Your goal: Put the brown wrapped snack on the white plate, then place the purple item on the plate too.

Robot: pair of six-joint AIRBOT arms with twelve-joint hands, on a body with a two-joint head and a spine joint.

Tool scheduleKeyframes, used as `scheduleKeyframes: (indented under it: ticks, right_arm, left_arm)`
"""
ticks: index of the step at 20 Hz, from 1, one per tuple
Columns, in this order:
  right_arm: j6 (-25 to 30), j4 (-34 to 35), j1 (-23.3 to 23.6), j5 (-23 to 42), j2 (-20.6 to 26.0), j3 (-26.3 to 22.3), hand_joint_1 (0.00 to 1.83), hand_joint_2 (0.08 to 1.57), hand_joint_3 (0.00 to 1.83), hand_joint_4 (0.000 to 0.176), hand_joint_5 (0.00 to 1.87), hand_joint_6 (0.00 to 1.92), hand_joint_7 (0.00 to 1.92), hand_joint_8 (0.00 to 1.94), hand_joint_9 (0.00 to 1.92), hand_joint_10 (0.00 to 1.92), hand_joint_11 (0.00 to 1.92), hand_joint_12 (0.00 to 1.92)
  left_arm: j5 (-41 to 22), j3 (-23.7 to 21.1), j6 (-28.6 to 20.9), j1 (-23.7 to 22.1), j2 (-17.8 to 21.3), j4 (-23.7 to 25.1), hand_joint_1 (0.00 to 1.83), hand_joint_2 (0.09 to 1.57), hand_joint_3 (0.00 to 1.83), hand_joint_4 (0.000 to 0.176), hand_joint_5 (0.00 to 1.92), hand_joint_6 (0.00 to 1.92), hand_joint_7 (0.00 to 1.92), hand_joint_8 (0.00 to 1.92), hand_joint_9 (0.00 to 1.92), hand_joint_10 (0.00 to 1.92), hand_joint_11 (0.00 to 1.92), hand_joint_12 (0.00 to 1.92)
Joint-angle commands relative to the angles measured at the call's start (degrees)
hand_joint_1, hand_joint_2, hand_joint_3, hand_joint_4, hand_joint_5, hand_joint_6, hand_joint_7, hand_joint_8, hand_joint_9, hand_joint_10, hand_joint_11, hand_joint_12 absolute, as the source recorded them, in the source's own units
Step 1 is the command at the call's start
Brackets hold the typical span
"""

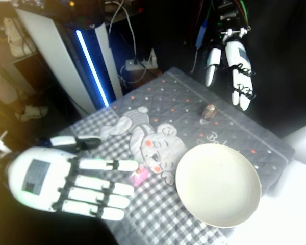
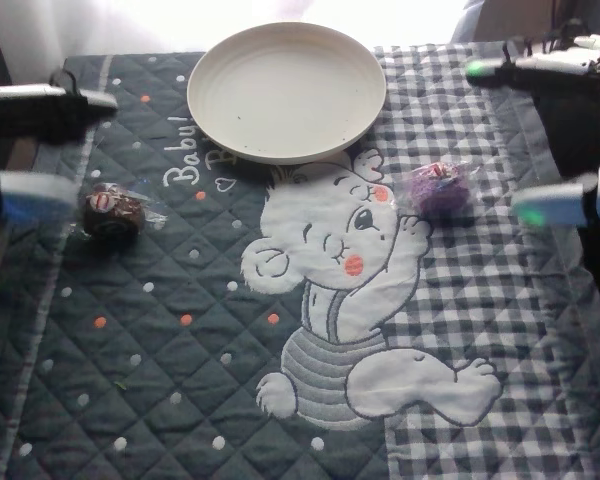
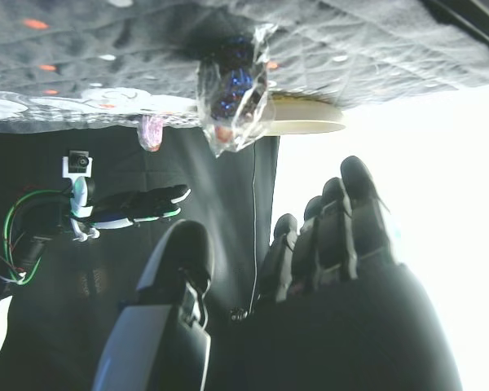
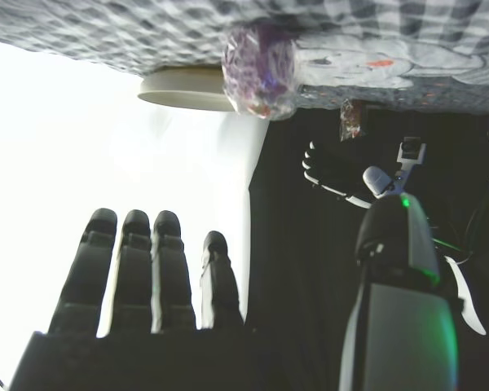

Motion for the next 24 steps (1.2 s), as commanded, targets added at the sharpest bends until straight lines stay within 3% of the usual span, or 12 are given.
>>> scheduleKeyframes:
  ticks: [1,2,4,5,6,8,10,15,19,21,23,24]
  right_arm:
    - [0.4,2.3,0.7,6.1,0.0,0.5,0.76,1.10,0.00,0.069,0.34,0.00,0.39,0.01,0.41,0.01,0.09,0.67]
    - [0.4,2.1,0.7,6.0,0.0,0.5,0.77,1.09,0.00,0.074,0.34,0.00,0.38,0.00,0.40,0.00,0.09,0.63]
    - [0.4,1.6,0.7,5.4,-0.1,0.7,0.77,1.10,0.00,0.048,0.36,0.00,0.39,0.00,0.42,0.00,0.17,0.57]
    - [0.5,1.4,0.7,5.1,-0.1,0.8,0.80,1.10,0.00,0.046,0.37,0.00,0.42,0.01,0.45,0.01,0.21,0.58]
    - [0.5,1.1,0.7,5.0,-0.1,0.9,0.82,1.09,0.00,0.047,0.38,0.00,0.43,0.01,0.46,0.01,0.22,0.58]
    - [0.6,0.7,0.7,4.9,-0.2,1.0,0.77,1.11,0.00,0.060,0.37,0.00,0.46,0.01,0.49,0.02,0.25,0.59]
    - [0.8,0.4,0.7,4.9,-0.6,1.4,0.76,1.11,0.01,0.044,0.38,0.00,0.46,0.01,0.48,0.01,0.25,0.59]
    - [1.6,0.3,0.7,4.7,-0.7,1.5,0.86,1.12,0.00,0.039,0.40,0.00,0.48,0.00,0.48,0.00,0.20,0.65]
    - [1.8,-0.1,0.7,4.5,-0.7,1.5,0.78,1.14,0.00,0.051,0.38,0.00,0.47,0.00,0.48,0.00,0.23,0.64]
    - [1.9,-0.1,0.7,4.5,-0.7,1.5,0.77,1.15,0.00,0.035,0.39,0.00,0.46,0.00,0.49,0.01,0.29,0.57]
    - [2.0,-0.2,0.7,4.5,-0.7,1.5,0.73,1.18,0.00,0.026,0.37,0.00,0.45,0.00,0.49,0.00,0.31,0.52]
    - [2.1,-0.2,0.7,4.4,-0.7,1.5,0.72,1.18,0.00,0.036,0.36,0.00,0.44,0.00,0.49,0.00,0.32,0.51]
  left_arm:
    - [-5.5,0.3,-0.7,-0.8,-0.2,-1.1,0.77,0.85,0.00,0.094,0.37,0.01,0.44,0.00,0.52,0.01,0.23,0.74]
    - [-4.9,0.4,-1.3,-1.1,-0.2,-0.1,0.77,0.85,0.00,0.093,0.38,0.01,0.44,0.00,0.52,0.01,0.23,0.74]
    - [-1.7,1.2,-2.8,-3.9,-0.8,5.0,0.78,0.84,0.00,0.083,0.41,0.00,0.44,0.00,0.53,0.00,0.25,0.81]
    - [0.7,1.8,-3.4,-6.1,-1.5,8.5,0.81,0.85,0.00,0.092,0.42,0.00,0.44,0.00,0.51,0.00,0.19,0.92]
    - [3.5,2.5,-4.1,-8.6,-2.6,12.3,0.82,0.85,0.00,0.086,0.44,0.01,0.47,0.01,0.54,0.01,0.19,0.94]
    - [8.8,4.7,-6.2,-12.7,-5.0,20.4,0.79,0.85,0.00,0.096,0.46,0.00,0.54,0.00,0.61,0.00,0.20,0.77]
    - [12.6,5.7,-6.2,-13.9,-6.1,24.2,0.76,0.83,0.00,0.102,0.48,0.00,0.59,0.00,0.66,0.00,0.21,0.76]
    - [16.7,6.2,-6.2,-14.2,-6.3,27.2,0.83,0.81,0.00,0.114,0.56,0.00,0.70,0.01,0.74,0.01,0.13,1.12]
    - [19.1,6.5,-6.1,-14.9,-6.8,29.4,0.89,0.82,0.00,0.093,0.62,0.00,0.75,0.01,0.78,0.02,0.13,1.24]
    - [19.7,7.0,-6.1,-15.1,-7.5,29.9,0.88,0.90,0.01,0.085,0.65,0.00,0.79,0.02,0.83,0.03,0.17,1.24]
    - [20.7,7.4,-6.1,-15.3,-8.2,30.7,0.90,0.94,0.00,0.051,0.77,0.01,0.93,0.04,0.94,0.07,0.28,1.14]
    - [20.8,7.8,-6.1,-15.3,-8.7,30.7,0.94,0.94,0.00,0.036,0.89,0.03,1.03,0.05,1.02,0.09,0.40,1.07]
